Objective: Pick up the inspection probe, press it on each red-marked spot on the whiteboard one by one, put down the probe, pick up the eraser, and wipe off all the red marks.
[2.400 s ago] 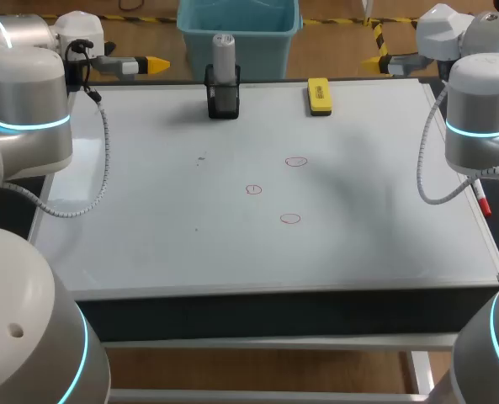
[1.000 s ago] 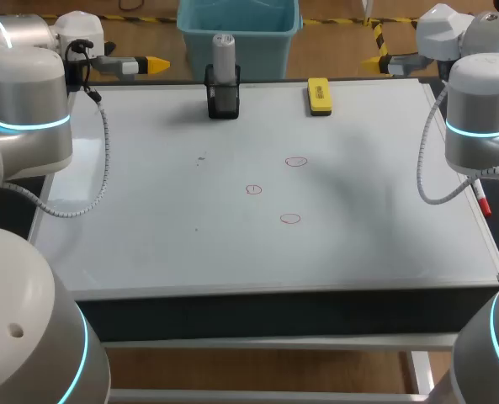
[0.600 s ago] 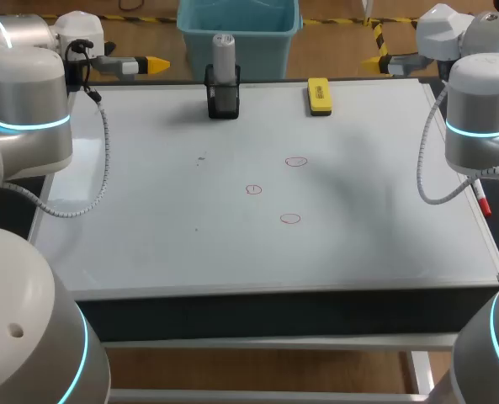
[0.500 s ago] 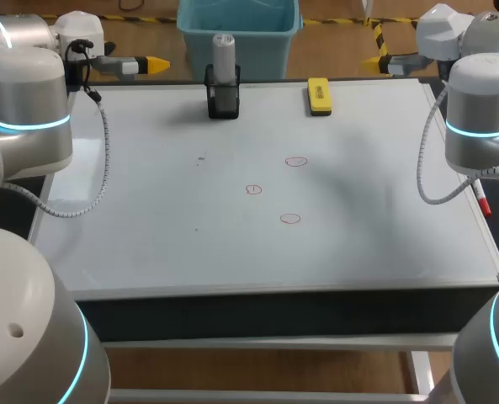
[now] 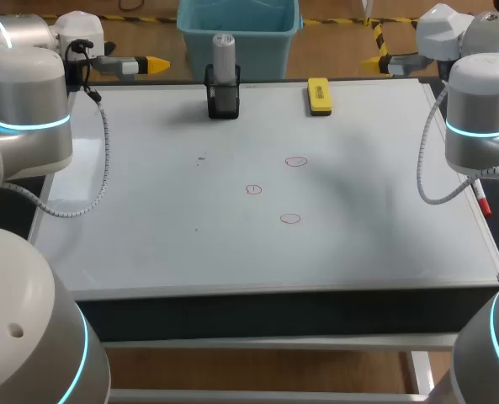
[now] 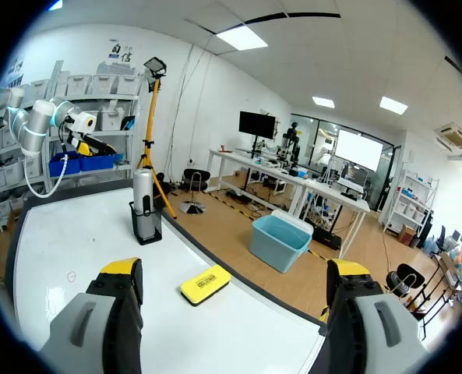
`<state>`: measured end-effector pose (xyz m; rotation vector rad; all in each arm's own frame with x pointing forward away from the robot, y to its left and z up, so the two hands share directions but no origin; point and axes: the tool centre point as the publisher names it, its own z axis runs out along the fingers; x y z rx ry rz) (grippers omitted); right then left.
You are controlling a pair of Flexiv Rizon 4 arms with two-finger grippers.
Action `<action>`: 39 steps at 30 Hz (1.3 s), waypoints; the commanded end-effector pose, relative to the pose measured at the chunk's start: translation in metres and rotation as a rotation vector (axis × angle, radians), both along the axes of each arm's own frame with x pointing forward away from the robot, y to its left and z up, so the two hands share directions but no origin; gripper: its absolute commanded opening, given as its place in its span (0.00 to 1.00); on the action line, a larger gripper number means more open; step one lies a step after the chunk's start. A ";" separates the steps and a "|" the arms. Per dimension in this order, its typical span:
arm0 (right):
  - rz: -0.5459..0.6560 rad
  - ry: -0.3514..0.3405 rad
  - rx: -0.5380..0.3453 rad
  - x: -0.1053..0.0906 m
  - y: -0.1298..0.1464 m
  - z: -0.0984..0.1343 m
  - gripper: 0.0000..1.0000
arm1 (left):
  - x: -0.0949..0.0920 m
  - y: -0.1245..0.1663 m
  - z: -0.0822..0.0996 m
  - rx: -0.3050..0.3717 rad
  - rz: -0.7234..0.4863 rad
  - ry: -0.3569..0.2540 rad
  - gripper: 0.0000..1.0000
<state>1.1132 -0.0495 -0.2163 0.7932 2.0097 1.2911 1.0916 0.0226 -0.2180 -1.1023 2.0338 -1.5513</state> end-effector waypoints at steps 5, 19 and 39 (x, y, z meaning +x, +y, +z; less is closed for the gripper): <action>0.001 0.002 -0.001 0.000 0.000 0.000 1.00 | 0.000 0.000 0.000 0.000 0.000 0.000 1.00; 0.001 0.002 -0.001 0.000 0.000 0.000 1.00 | 0.011 -0.057 -0.030 0.037 -0.249 -0.017 1.00; 0.001 0.002 -0.001 0.000 0.000 0.000 1.00 | 0.041 -0.110 -0.061 -0.069 -0.585 -0.201 1.00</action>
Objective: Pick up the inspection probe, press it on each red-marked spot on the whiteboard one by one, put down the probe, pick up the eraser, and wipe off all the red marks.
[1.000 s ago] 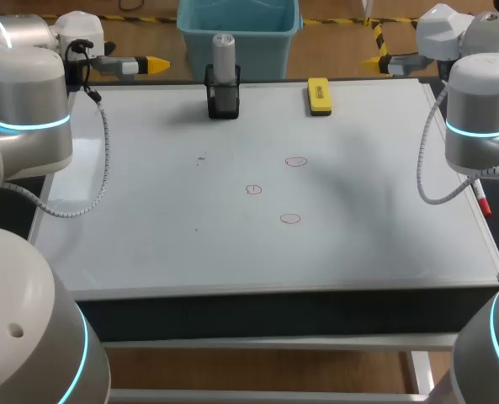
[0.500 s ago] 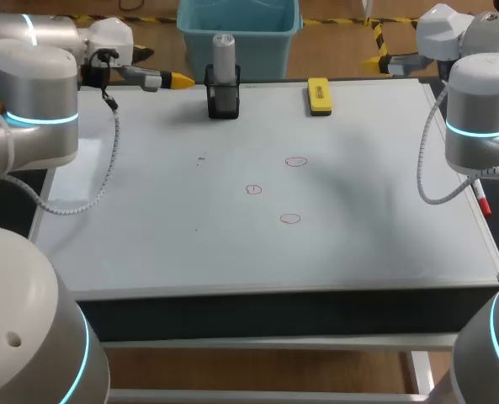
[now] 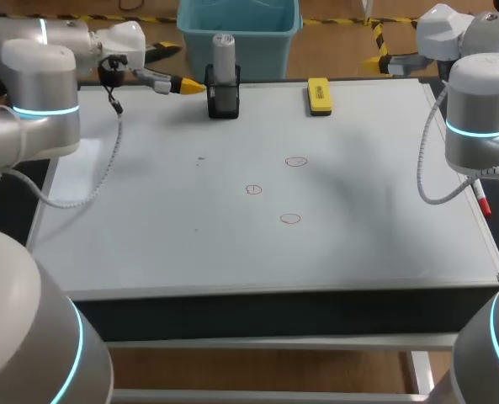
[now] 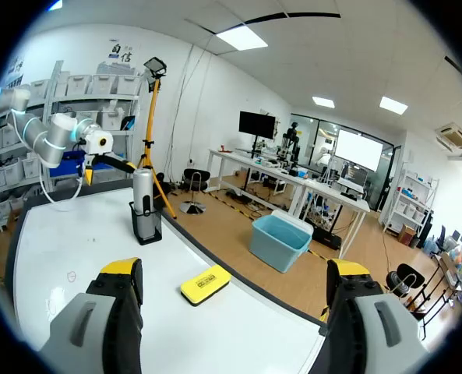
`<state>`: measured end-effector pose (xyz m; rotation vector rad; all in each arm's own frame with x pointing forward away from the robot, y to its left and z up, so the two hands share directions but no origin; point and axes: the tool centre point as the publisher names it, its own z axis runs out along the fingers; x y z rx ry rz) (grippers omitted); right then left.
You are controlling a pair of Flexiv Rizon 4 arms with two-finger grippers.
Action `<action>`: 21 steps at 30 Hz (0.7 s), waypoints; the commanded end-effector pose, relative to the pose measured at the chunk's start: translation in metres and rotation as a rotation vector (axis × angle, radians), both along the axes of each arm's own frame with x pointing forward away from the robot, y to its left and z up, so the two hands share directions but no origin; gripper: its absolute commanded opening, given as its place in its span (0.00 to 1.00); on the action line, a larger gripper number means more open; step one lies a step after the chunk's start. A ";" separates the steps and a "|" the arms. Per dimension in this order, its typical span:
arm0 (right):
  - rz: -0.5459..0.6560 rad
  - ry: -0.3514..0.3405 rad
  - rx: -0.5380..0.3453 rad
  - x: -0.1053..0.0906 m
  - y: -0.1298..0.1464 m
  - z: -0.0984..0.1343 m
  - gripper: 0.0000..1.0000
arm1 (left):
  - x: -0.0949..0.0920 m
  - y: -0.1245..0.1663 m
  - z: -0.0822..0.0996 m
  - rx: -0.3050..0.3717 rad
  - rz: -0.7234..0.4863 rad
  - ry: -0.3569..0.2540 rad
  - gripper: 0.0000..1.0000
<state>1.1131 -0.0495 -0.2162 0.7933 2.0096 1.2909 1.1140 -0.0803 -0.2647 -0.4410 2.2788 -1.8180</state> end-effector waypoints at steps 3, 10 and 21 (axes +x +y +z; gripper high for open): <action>0.001 0.002 -0.001 0.000 0.000 0.000 1.00 | 0.027 -0.016 -0.017 -0.067 -0.110 -0.016 1.00; 0.001 0.002 -0.001 0.000 0.000 0.000 1.00 | 0.045 -0.037 -0.022 -0.122 -0.168 -0.027 1.00; 0.001 0.002 -0.001 0.000 0.000 0.000 1.00 | 0.068 -0.059 -0.028 -0.164 -0.196 -0.026 1.00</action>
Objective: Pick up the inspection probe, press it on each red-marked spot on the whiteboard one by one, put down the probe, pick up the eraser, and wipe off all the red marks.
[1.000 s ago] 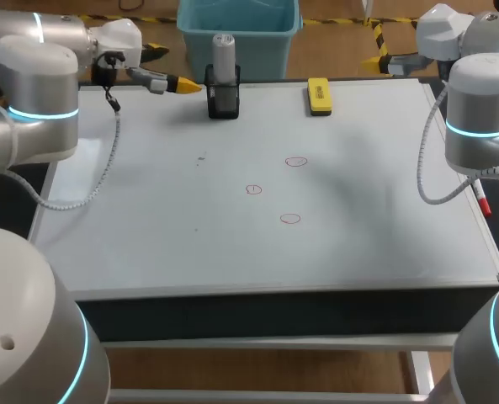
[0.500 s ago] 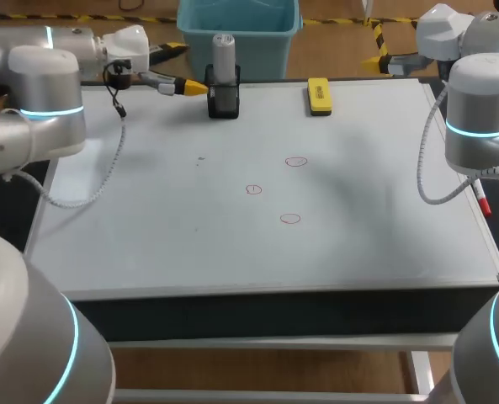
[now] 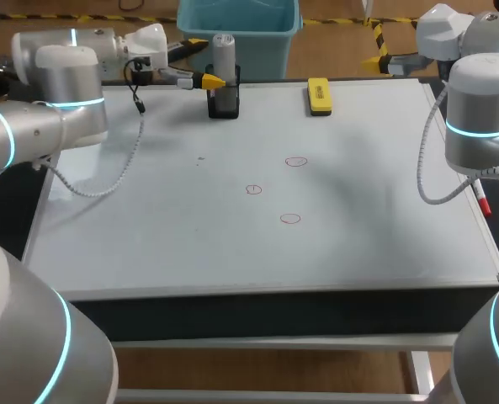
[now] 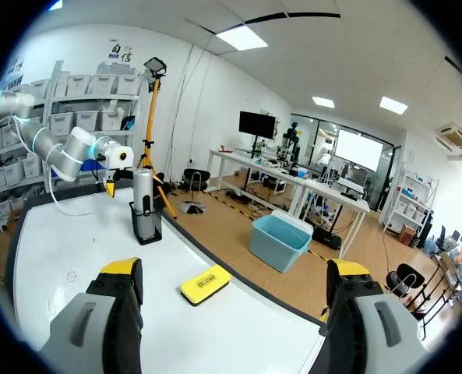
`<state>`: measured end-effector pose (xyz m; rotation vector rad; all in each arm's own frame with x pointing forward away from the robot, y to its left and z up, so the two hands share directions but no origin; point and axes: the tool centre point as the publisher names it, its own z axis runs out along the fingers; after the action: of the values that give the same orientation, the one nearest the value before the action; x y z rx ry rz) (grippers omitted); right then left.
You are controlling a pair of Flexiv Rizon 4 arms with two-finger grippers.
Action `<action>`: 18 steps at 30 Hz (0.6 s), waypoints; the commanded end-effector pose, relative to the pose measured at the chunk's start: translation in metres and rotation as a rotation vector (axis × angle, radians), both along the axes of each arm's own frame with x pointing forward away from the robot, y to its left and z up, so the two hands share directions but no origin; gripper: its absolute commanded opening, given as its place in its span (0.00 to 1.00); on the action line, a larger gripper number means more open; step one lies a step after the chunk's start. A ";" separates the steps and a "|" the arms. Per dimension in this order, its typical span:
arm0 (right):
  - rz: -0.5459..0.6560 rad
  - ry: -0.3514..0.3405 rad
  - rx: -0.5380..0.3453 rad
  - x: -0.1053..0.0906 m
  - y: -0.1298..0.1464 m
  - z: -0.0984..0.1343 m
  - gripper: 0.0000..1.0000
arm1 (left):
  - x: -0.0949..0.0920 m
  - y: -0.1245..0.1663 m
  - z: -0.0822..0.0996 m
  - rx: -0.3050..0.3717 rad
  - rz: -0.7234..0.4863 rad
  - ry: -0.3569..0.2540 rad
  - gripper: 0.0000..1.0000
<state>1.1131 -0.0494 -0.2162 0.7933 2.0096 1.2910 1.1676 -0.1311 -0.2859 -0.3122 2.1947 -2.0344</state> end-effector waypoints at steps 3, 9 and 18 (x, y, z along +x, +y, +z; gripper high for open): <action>0.001 0.002 -0.001 0.000 0.000 0.000 1.00 | 0.017 -0.015 -0.006 -0.025 -0.094 0.001 1.00; 0.001 0.002 -0.001 0.000 0.000 0.000 1.00 | 0.016 -0.028 -0.004 -0.055 -0.088 -0.001 1.00; 0.001 0.002 -0.001 0.000 0.000 0.000 1.00 | 0.016 -0.034 -0.003 -0.118 -0.068 0.002 1.00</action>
<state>1.1131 -0.0495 -0.2162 0.7933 2.0096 1.2909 1.1808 -0.1633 -0.2823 -0.2612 2.1311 -2.1902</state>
